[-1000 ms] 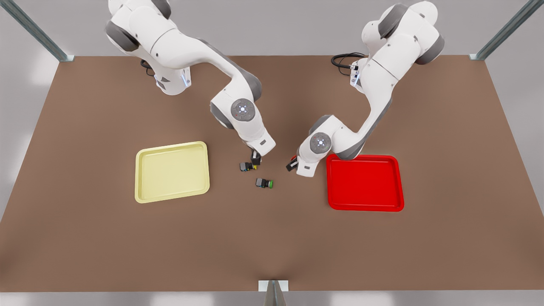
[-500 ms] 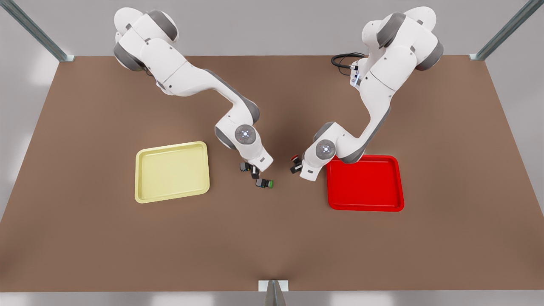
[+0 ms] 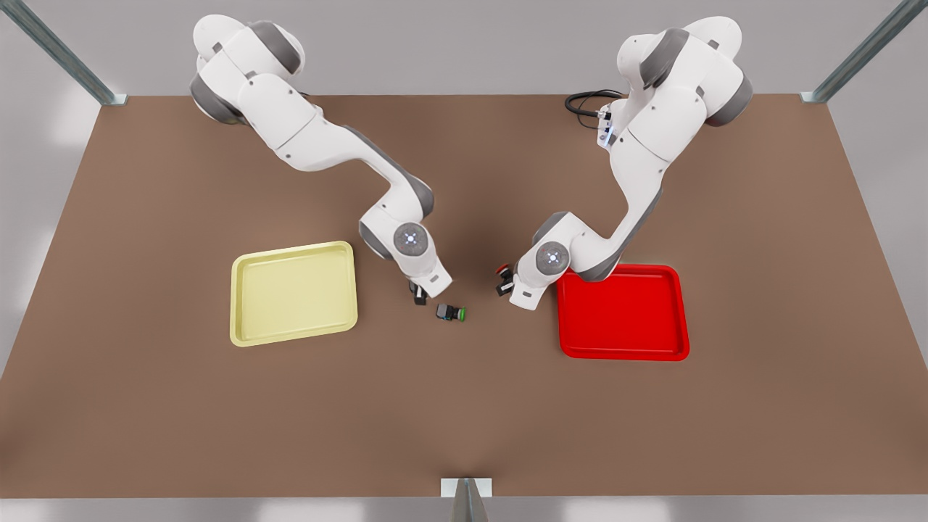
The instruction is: Place the switches on the corresponding trays according to their colors
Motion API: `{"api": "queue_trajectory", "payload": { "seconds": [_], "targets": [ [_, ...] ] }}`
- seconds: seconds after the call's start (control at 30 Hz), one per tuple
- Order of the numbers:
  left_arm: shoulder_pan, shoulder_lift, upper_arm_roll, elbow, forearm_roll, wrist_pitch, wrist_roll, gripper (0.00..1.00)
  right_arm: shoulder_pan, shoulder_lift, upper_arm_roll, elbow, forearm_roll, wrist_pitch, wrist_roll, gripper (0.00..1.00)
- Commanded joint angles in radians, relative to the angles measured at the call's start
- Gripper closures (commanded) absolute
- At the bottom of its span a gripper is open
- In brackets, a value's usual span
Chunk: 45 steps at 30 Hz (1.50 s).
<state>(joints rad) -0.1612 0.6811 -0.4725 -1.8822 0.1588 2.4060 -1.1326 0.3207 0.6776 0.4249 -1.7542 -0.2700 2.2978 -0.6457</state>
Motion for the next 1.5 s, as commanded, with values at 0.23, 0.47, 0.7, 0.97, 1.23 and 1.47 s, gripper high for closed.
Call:
{"api": "queue_trajectory", "payload": {
  "seconds": [0.23,0.47,0.7,0.97,1.23,1.47],
  "targets": [
    [-0.009,-0.002,-0.002,0.003,-0.008,0.005,-0.076,0.26,-0.031,-0.006,-0.02,-0.122,-0.014,0.186,-0.005,0.0],
    [-0.015,0.0,-0.002,0.003,-0.008,0.01,-0.085,0.33,-0.02,-0.013,-0.026,-0.12,-0.028,0.176,0.0,0.0],
    [-0.015,0.0,-0.002,0.003,-0.008,0.01,-0.085,0.42,-0.018,-0.001,-0.026,-0.125,-0.028,0.175,0.0,0.0],
    [-0.015,0.0,0.0,0.003,-0.008,0.007,-0.085,0.48,-0.018,0.008,-0.028,-0.122,-0.028,0.158,0.0,0.01],
    [-0.015,-0.017,0.006,0.012,-0.008,-0.008,-0.079,0.48,-0.018,0.005,-0.029,-0.119,-0.028,0.164,0.0,0.34],
    [-0.012,-0.124,0.138,0.052,-0.039,-0.067,0.06,0.46,-0.018,0.003,-0.028,-0.114,-0.028,0.158,-0.003,0.52]
  ]
}}
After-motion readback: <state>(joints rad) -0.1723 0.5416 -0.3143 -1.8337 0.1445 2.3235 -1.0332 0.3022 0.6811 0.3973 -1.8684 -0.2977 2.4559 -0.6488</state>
